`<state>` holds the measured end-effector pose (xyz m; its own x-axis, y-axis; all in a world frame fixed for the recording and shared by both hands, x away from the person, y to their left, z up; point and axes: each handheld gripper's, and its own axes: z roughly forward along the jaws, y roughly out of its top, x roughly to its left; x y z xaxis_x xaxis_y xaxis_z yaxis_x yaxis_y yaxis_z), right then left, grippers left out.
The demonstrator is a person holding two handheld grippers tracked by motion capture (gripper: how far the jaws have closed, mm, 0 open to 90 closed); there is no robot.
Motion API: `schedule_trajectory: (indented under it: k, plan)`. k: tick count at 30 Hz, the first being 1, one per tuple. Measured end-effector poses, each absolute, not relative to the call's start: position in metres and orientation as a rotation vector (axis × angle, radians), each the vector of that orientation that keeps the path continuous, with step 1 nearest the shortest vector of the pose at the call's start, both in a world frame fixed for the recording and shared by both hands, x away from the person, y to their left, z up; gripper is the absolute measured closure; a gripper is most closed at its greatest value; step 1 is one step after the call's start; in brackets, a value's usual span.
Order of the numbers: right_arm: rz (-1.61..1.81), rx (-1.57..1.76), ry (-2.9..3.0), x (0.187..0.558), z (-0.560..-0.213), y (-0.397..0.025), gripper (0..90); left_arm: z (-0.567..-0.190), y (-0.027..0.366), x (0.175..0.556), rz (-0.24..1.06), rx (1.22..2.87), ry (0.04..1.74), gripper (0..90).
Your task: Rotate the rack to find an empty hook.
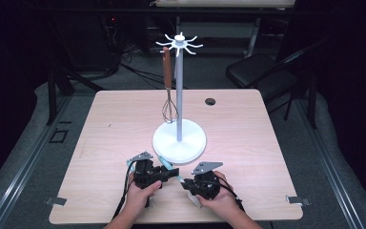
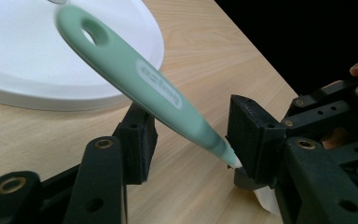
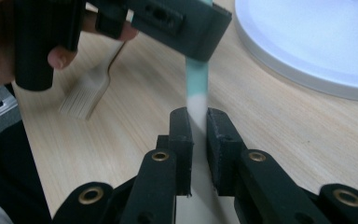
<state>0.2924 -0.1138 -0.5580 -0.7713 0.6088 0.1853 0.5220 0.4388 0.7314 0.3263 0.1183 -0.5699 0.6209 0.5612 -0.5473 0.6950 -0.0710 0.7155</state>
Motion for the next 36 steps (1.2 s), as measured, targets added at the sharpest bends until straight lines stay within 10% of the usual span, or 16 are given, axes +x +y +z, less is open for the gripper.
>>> schedule_trajectory:
  k: [36]
  plan:
    - [1.370, 1.115, 2.432, 0.299, -0.544, -0.132, 71.4, -0.570, 0.111, 0.324, -0.160, 1.728, 1.055, 72.6]
